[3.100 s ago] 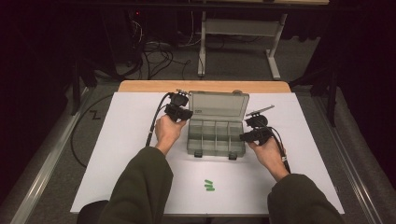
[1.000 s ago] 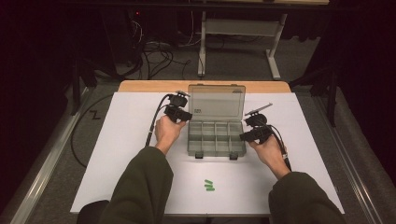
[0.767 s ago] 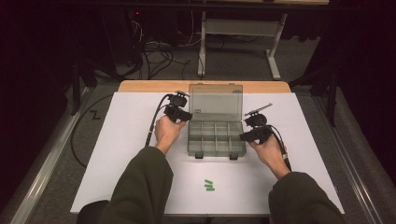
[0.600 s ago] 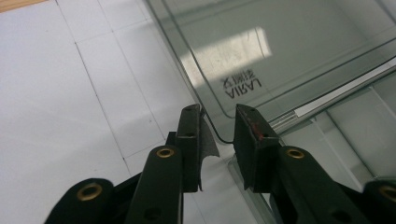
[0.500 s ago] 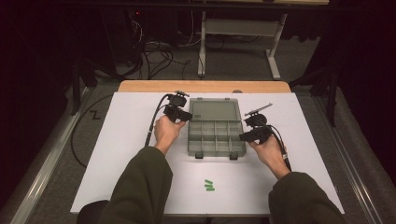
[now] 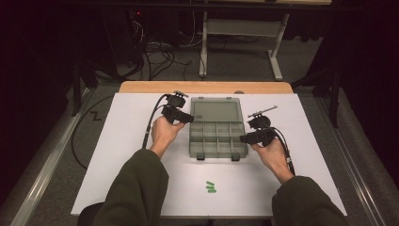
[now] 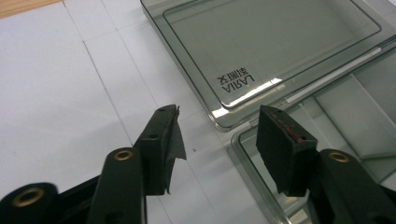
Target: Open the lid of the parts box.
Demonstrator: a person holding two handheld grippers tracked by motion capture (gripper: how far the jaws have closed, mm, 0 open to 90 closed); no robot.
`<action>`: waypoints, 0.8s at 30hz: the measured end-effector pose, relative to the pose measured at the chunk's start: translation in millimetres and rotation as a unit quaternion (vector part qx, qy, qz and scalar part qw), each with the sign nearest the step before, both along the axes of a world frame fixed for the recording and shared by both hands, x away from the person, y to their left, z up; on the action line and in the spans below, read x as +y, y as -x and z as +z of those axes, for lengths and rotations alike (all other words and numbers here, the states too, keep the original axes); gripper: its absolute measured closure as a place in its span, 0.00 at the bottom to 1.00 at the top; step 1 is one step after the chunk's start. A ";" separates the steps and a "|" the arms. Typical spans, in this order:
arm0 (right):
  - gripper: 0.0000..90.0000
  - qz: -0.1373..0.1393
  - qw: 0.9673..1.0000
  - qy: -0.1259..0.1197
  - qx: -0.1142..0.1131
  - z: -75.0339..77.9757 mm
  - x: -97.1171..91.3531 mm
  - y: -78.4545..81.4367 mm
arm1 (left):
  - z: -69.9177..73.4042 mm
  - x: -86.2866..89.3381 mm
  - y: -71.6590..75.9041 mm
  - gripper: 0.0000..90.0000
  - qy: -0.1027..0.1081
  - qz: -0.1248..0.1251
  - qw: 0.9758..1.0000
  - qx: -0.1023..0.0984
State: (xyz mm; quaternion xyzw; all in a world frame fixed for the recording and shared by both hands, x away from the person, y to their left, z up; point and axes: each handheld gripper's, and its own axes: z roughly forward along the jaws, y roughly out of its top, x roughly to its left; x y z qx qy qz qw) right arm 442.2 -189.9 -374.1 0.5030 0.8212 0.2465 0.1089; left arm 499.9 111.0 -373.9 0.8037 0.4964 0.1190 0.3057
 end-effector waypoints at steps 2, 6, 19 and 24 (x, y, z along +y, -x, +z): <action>0.68 0.000 1.000 -0.006 -0.005 1.9 -1.9 2.7 | 2.5 0.9 3.1 0.51 -0.001 -0.006 1.000 0.004; 0.64 0.010 0.999 -0.014 -0.028 5.9 -5.6 9.8 | 10.5 0.5 12.7 0.47 -0.009 -0.011 1.000 -0.008; 0.56 0.035 0.996 -0.035 -0.077 20.5 -8.6 32.4 | 30.6 2.2 48.5 0.45 -0.005 -0.039 0.998 -0.048; 0.53 0.045 0.993 -0.045 -0.102 20.1 -11.4 43.9 | 38.1 9.7 68.3 0.45 0.002 -0.045 0.996 -0.072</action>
